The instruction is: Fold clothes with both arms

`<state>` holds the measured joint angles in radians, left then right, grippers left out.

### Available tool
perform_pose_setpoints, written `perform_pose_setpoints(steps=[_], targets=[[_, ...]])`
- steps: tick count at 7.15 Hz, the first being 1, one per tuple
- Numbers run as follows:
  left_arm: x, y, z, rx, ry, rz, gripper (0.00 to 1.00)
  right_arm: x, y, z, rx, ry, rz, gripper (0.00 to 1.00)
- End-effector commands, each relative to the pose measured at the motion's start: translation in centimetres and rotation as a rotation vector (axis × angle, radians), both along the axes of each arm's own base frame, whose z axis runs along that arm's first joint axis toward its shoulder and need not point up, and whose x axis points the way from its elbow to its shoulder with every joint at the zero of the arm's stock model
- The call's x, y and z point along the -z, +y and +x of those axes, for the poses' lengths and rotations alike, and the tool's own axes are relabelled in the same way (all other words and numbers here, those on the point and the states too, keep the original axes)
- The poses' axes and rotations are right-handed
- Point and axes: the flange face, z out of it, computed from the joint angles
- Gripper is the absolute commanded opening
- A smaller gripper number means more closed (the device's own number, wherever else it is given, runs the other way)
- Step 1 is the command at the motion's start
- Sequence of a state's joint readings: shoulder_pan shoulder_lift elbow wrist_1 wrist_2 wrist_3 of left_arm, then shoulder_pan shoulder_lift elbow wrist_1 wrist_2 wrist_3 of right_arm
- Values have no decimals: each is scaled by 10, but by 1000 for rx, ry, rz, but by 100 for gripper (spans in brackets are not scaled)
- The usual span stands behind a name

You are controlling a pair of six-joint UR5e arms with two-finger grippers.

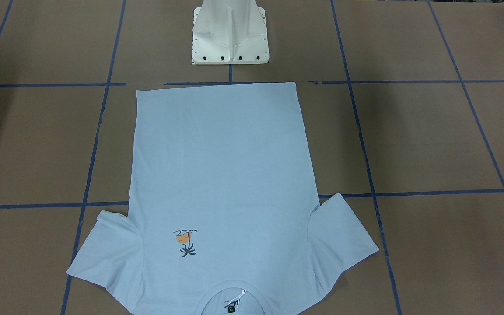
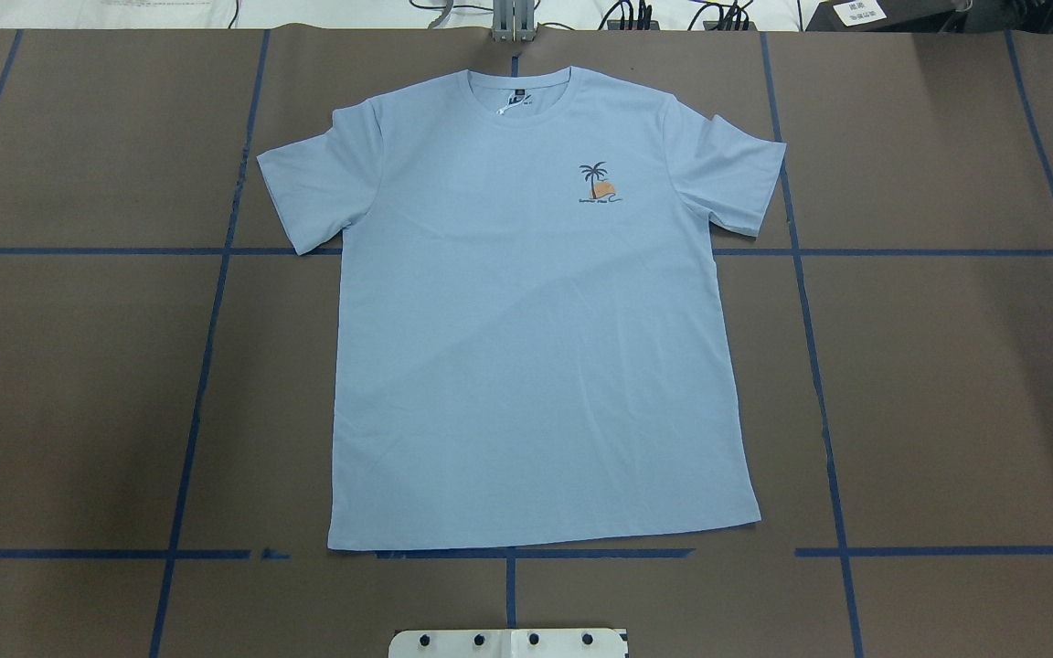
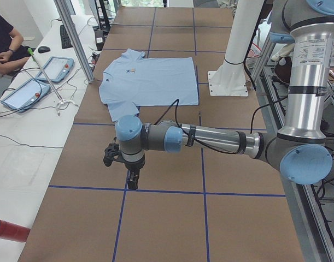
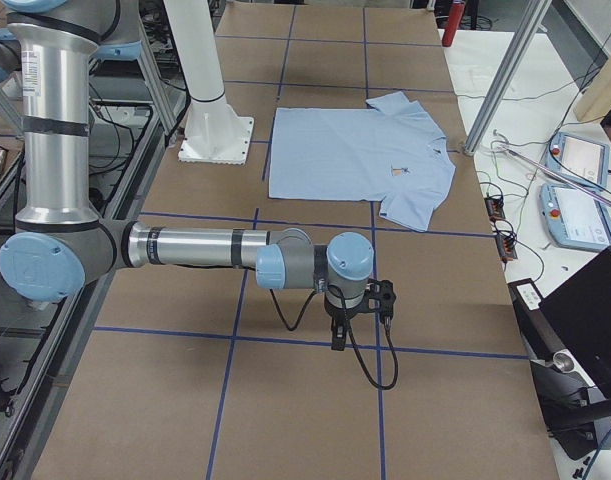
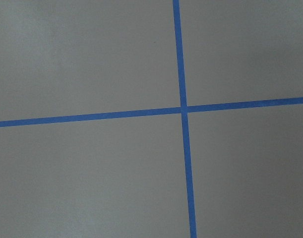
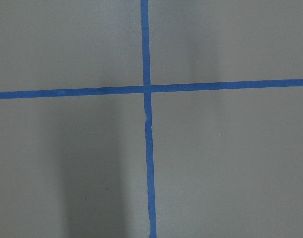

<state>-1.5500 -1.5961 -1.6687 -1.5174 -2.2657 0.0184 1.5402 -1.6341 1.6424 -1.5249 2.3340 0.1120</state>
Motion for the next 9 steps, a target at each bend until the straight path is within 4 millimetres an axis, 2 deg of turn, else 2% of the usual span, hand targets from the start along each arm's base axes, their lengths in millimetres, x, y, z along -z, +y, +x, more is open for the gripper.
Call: perform_pose_setpoints(steps=[1, 2, 3, 4, 5, 6, 7, 8, 9], targets=[[2, -2, 0, -1, 0, 7, 100, 5, -2, 0, -4, -6, 7, 100], [20, -16, 2, -5, 1, 44, 100, 10, -6, -2, -4, -11, 17, 100], [66, -56, 6, -9, 17, 122, 100, 24, -30, -7, 6, -22, 94, 100], [98, -97, 16, -26, 67, 173, 100, 30, -50, -21, 31, -36, 184, 100], [122, -121, 21, -34, 93, 219, 100, 62, -101, -40, 47, -45, 280, 100], [130, -128, 54, -99, 178, 285, 100, 50, -134, -53, 58, -45, 257, 100], [139, -124, 75, -129, 239, 383, 100, 59, -171, -110, 127, -39, 399, 100], [141, -132, 97, -104, 252, 343, 100, 60, -176, -150, 47, -68, 377, 100], [143, -141, 117, -122, 229, 344, 100, 107, -200, -217, -56, -115, 292, 100]])
